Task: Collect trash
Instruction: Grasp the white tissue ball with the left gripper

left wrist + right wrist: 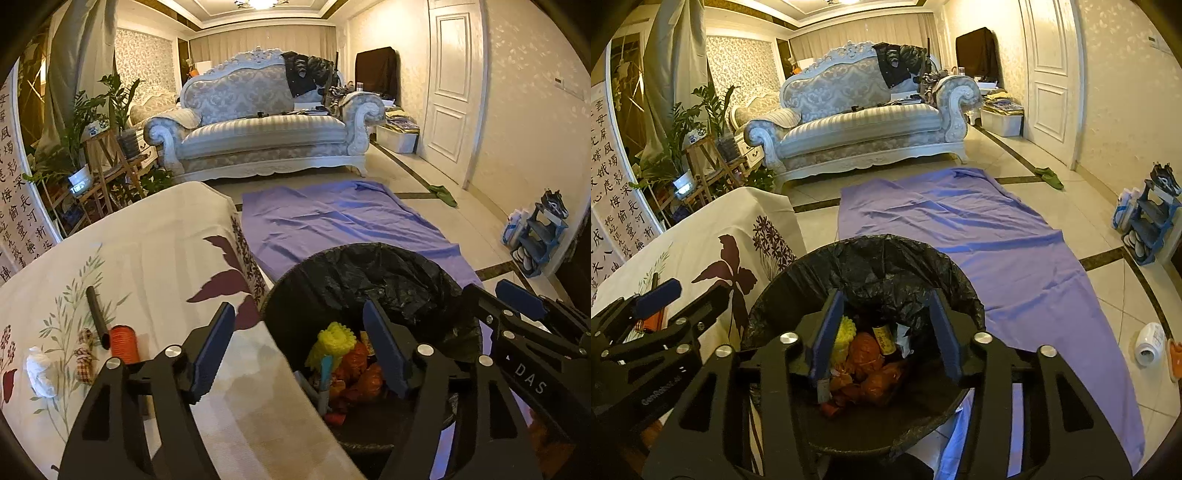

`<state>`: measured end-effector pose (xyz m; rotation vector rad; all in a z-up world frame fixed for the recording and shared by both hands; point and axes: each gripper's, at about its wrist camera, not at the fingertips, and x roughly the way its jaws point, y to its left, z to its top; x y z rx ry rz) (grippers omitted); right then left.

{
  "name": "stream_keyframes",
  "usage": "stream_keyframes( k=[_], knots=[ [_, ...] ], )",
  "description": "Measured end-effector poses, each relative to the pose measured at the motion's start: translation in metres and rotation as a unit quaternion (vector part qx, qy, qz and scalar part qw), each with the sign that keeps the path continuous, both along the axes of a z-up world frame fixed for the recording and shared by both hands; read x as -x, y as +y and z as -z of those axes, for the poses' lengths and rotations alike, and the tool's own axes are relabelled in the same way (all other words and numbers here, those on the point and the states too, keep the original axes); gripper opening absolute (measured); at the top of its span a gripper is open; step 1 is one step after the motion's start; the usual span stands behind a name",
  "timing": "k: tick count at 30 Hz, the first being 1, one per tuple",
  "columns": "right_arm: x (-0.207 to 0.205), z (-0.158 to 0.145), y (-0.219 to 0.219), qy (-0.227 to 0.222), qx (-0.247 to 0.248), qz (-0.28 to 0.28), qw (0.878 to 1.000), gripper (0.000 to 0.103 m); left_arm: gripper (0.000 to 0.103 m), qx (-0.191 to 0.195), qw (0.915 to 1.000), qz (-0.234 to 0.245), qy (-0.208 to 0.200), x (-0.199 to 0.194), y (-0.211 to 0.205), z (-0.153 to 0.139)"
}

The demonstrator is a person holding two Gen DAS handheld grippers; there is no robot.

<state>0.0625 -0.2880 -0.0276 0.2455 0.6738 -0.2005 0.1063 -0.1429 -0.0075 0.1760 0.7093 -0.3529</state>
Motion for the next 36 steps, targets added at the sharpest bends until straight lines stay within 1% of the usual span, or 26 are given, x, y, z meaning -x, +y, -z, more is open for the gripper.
stream_keyframes(
  k=[3, 8, 11, 17, 23, 26, 29, 32, 36],
  knots=[
    [-0.001, 0.000, 0.001, 0.000, 0.000, -0.002, 1.000, 0.051, 0.071, -0.002, 1.0000, -0.006, -0.004, 0.000, 0.006, -0.004],
    [-0.002, -0.005, 0.016, -0.002, 0.000, -0.013, 1.000, 0.054, 0.073, 0.000, 0.9996, -0.028, -0.005, 0.000, 0.025, -0.007],
    [-0.004, -0.008, 0.028, -0.003, 0.000, -0.022, 1.000, 0.056, 0.073, 0.004, 0.9990, -0.044, -0.004, 0.002, 0.044, -0.010],
    [-0.012, -0.010, 0.060, 0.000, 0.001, -0.054, 0.999, 0.056, 0.073, -0.011, 0.9970, -0.075, -0.015, 0.006, 0.083, -0.013],
    [-0.023, -0.015, 0.100, 0.003, 0.002, -0.093, 0.996, 0.056, 0.073, -0.021, 0.9914, -0.129, -0.015, 0.002, 0.130, -0.012],
    [-0.028, -0.017, 0.117, 0.003, 0.006, -0.112, 0.994, 0.056, 0.073, -0.024, 0.9869, -0.159, -0.013, -0.002, 0.157, -0.011],
    [-0.033, -0.020, 0.138, 0.003, 0.008, -0.134, 0.991, 0.056, 0.073, -0.025, 0.9833, -0.180, -0.008, -0.005, 0.177, -0.007],
    [-0.036, -0.021, 0.153, 0.004, 0.010, -0.149, 0.989, 0.056, 0.073, -0.021, 0.9799, -0.198, 0.008, -0.012, 0.197, -0.001],
    [-0.041, -0.022, 0.177, 0.008, 0.014, -0.173, 0.985, 0.057, 0.073, -0.014, 0.9798, -0.197, 0.032, -0.018, 0.206, 0.007]
  ],
)
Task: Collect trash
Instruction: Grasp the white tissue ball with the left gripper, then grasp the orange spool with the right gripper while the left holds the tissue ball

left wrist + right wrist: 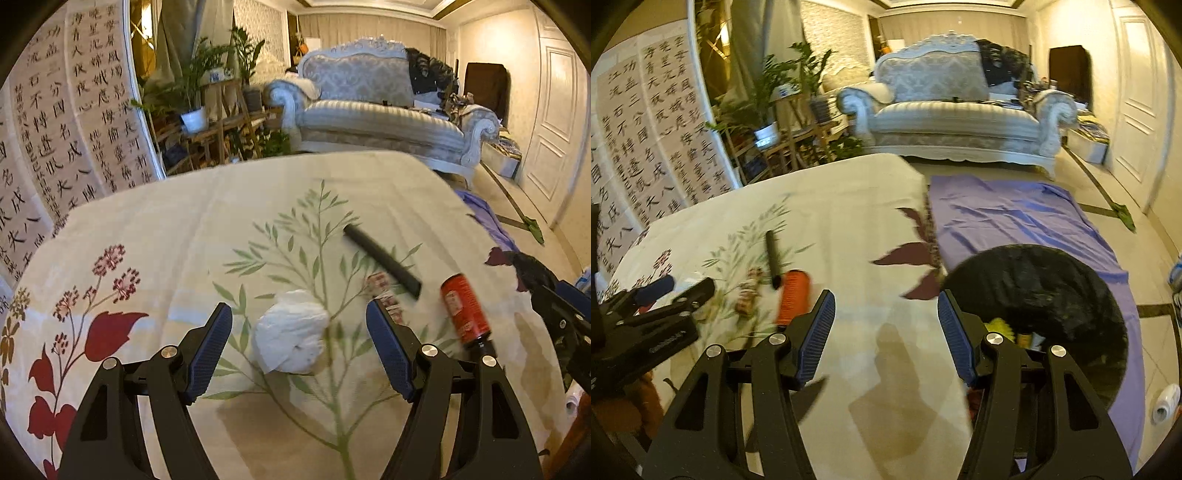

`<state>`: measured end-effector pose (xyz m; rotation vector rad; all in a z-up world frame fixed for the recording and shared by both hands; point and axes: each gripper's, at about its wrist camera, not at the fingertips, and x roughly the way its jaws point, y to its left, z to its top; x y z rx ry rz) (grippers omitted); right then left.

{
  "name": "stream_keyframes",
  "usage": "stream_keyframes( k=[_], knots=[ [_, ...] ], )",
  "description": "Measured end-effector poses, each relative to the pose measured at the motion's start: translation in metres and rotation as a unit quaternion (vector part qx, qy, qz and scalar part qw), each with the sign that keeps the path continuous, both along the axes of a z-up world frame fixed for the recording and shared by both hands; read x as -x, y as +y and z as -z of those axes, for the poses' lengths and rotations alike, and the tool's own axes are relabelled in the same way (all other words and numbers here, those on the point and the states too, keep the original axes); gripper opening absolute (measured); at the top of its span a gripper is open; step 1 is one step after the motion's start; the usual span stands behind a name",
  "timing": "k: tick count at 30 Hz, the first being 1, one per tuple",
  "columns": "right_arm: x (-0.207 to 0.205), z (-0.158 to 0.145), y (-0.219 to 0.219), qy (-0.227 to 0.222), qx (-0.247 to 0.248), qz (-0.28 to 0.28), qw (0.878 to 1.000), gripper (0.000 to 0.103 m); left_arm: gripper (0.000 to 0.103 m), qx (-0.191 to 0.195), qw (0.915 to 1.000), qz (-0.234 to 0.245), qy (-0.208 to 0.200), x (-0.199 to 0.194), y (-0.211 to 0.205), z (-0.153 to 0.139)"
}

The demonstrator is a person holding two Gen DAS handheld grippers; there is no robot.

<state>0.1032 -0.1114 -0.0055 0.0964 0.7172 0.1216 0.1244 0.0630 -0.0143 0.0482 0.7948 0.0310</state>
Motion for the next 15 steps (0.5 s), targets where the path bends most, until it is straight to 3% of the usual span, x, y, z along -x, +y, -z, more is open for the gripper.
stream_keyframes(
  k=[2, 8, 15],
  knots=[
    [-0.001, 0.000, 0.009, 0.001, 0.003, -0.011, 1.000, 0.057, 0.071, 0.002, 1.0000, 0.005, 0.006, -0.002, 0.002, 0.002],
    [-0.010, 0.001, 0.036, 0.009, 0.011, -0.037, 0.999, 0.057, 0.041, 0.021, 0.9992, 0.018, 0.027, -0.005, 0.008, 0.010],
    [-0.021, 0.009, 0.055, 0.032, 0.022, -0.056, 0.998, 0.056, 0.033, 0.033, 0.9988, 0.023, 0.026, -0.003, 0.012, 0.009]
  ],
)
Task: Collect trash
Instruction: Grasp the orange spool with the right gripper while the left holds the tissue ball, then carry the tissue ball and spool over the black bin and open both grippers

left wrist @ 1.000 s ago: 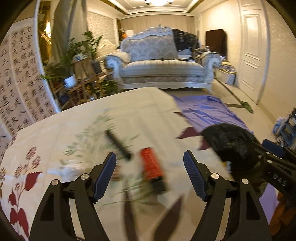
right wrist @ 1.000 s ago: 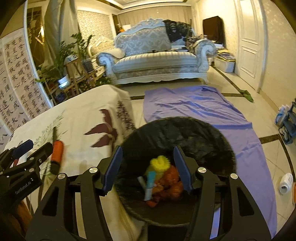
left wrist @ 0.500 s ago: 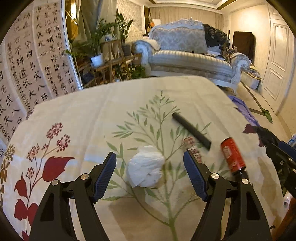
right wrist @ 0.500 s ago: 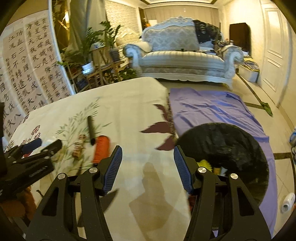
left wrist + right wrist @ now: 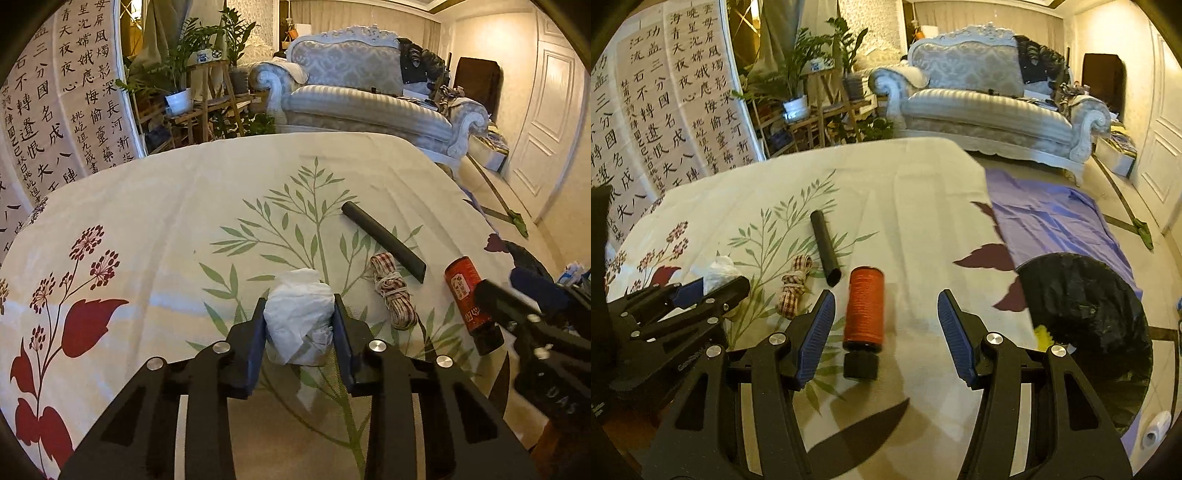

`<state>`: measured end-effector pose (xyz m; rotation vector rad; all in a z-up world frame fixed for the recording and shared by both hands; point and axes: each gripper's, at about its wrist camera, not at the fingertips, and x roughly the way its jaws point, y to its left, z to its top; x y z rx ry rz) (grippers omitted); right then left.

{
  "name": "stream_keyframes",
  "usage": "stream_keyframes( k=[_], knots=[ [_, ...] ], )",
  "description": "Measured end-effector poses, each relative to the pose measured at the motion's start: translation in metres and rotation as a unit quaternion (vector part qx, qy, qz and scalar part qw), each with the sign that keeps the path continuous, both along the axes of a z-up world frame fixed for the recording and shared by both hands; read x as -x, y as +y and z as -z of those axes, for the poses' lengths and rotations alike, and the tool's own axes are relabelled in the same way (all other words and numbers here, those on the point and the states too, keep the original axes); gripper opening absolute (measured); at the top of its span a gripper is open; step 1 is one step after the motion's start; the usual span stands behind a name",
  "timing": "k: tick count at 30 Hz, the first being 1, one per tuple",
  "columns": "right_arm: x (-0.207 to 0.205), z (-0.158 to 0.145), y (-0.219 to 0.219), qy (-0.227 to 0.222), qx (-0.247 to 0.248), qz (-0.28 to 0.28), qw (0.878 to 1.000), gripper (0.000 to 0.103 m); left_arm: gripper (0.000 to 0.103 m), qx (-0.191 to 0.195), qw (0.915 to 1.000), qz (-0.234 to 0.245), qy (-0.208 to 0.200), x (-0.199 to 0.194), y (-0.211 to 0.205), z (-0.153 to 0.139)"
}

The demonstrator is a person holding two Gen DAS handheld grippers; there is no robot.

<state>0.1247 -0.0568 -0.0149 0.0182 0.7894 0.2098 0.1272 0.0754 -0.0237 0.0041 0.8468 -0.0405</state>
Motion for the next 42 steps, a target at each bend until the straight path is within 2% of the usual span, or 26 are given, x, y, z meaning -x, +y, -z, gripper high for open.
stream_keyframes(
  k=[4, 5, 10, 11, 26, 42],
  knots=[
    [-0.004, 0.007, 0.008, 0.014, 0.009, -0.005, 1.000, 0.050, 0.033, 0.002, 1.0000, 0.001, 0.000, 0.000, 0.001, 0.000],
    [-0.006, 0.008, 0.010, 0.019, 0.013, -0.006, 1.000, 0.044, 0.033, 0.002, 1.0000, 0.001, 0.000, 0.000, 0.001, 0.000],
    [-0.009, 0.016, 0.015, 0.034, 0.026, -0.009, 0.999, 0.031, 0.032, 0.003, 1.0000, 0.000, 0.000, 0.000, 0.001, 0.000],
    [-0.009, 0.016, 0.016, 0.034, 0.029, -0.010, 0.999, 0.023, 0.032, 0.003, 1.0000, 0.001, 0.000, -0.001, 0.001, 0.000],
    [0.015, 0.007, -0.004, 0.014, 0.018, 0.004, 1.000, 0.023, 0.031, 0.008, 0.9998, 0.008, -0.014, 0.009, -0.003, -0.009],
    [0.049, -0.003, -0.072, -0.010, 0.011, 0.068, 0.998, 0.023, 0.031, 0.007, 0.9970, 0.063, -0.043, 0.038, -0.061, -0.025]
  ],
)
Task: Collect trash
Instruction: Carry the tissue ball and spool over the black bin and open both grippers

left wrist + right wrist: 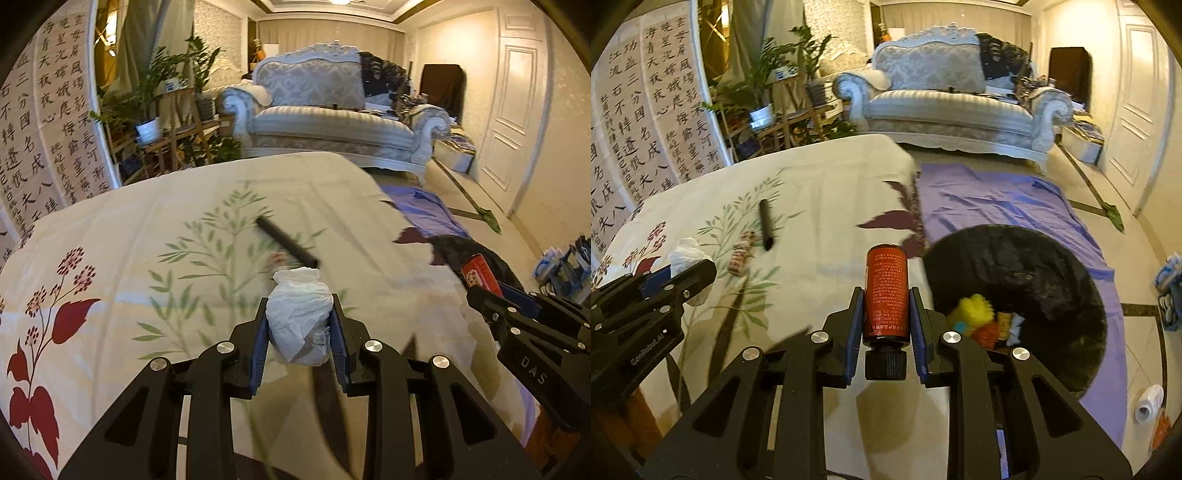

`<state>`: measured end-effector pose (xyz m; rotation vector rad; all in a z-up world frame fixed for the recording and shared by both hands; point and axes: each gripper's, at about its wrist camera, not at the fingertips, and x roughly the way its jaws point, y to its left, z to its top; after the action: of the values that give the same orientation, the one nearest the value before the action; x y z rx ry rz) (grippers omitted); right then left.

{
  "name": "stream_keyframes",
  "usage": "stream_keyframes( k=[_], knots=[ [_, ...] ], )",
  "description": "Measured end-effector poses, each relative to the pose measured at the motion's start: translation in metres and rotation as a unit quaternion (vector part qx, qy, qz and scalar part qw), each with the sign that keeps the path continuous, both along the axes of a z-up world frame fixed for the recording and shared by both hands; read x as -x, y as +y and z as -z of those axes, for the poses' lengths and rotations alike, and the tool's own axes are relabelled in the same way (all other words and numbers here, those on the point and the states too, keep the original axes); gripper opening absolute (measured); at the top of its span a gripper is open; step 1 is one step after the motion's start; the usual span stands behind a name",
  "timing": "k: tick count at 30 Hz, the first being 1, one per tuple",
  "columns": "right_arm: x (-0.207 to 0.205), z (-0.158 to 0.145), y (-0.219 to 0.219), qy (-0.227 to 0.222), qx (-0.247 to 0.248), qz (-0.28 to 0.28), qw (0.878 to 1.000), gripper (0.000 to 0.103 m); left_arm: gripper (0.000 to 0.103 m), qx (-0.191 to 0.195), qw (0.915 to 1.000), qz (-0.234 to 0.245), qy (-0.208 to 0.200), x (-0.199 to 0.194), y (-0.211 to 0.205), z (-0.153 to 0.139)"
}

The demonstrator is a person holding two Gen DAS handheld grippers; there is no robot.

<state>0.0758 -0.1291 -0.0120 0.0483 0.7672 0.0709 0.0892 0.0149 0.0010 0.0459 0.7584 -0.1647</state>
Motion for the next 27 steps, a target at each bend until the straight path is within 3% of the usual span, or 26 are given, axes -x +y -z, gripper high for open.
stream_keyframes(
  k=[13, 27],
  knots=[
    [0.017, 0.000, -0.066, -0.014, -0.002, 0.068, 0.998, 0.023, 0.031, 0.002, 0.9982, 0.059, -0.012, 0.011, -0.071, -0.001],
    [0.016, 0.003, -0.113, -0.021, -0.007, 0.104, 0.994, 0.023, 0.031, -0.005, 0.9946, 0.102, -0.020, -0.003, -0.134, -0.001]
  ],
)
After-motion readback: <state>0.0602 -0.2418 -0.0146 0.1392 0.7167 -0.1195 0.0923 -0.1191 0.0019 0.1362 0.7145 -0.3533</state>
